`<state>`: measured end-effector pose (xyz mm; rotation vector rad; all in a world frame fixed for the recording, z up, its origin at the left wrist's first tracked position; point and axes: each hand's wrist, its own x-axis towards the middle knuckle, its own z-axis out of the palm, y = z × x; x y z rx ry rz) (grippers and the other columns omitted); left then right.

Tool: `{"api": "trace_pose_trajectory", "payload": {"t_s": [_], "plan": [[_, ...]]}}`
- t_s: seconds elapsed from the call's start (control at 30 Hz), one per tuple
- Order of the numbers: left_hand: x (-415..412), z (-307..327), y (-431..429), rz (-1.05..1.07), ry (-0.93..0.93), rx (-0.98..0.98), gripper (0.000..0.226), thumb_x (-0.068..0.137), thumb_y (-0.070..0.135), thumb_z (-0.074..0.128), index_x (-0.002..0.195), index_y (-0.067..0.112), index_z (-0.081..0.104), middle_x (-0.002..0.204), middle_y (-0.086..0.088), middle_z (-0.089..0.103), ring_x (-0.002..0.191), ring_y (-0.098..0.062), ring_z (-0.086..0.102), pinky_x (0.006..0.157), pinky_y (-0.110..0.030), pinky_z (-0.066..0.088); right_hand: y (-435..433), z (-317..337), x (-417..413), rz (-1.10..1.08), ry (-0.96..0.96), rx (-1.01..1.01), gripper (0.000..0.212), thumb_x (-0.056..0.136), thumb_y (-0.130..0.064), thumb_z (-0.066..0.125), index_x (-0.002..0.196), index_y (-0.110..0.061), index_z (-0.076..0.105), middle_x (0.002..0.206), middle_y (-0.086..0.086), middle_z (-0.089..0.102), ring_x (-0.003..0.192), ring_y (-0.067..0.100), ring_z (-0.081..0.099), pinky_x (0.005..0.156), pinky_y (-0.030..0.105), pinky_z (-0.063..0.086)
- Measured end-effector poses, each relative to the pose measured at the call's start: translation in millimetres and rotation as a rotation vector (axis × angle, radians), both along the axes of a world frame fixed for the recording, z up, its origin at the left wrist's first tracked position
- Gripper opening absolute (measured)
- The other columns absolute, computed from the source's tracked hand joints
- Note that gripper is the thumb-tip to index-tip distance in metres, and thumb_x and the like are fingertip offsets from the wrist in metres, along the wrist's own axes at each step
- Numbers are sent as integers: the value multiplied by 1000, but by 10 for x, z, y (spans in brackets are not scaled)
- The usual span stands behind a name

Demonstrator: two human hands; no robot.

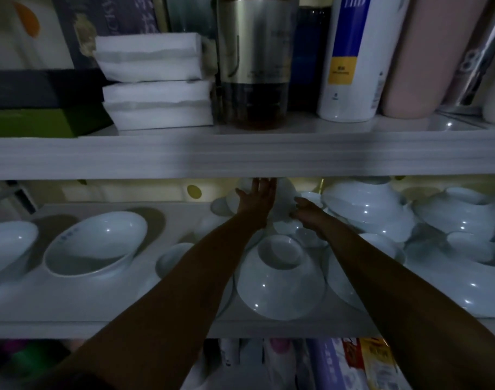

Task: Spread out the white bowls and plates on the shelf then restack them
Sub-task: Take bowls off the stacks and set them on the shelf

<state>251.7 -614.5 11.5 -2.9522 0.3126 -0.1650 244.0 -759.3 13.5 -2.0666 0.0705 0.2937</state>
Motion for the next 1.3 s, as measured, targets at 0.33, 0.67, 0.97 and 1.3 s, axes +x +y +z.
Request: {"api": "trace_pose_trajectory", "payload": {"t_s": [0.33, 0.67, 0.97, 1.3], "plan": [[-95, 231, 573, -139, 22, -398, 121, 59, 24, 87, 150, 3, 10, 154, -18, 16, 142, -36, 13, 116, -47, 22, 219, 158, 45, -178, -80, 291, 41, 101, -34, 37, 131, -9, 49, 133, 18, 52, 97, 25, 52, 79, 31, 41], [-618, 830, 1541, 66, 255, -1334, 61, 71, 13, 78, 126, 8, 51, 126, -12, 57, 116, -28, 55, 100, -49, 48, 1025, 556, -2, -244, -69, 726, 54, 103, -33, 32, 151, -14, 18, 159, 6, 16, 145, 24, 20, 114, 35, 21], [-514, 592, 2372, 236, 363, -1949, 48, 91, 24, 58, 136, 18, 42, 147, -14, 32, 131, -48, 35, 70, -59, 56, 1733, 259, -75, -78, 345, 1112, 67, 100, -53, 15, 144, -8, 36, 141, 12, 46, 135, 35, 39, 95, 51, 37], [-286, 412, 2808, 493, 272, -1757, 19, 97, 16, 48, 80, 13, 56, 90, -8, 57, 83, -21, 54, 91, -44, 47, 2183, 76, -95, -191, 365, 1067, 51, 103, -34, 32, 141, -1, 36, 140, 18, 46, 131, 35, 43, 104, 49, 39]]}}
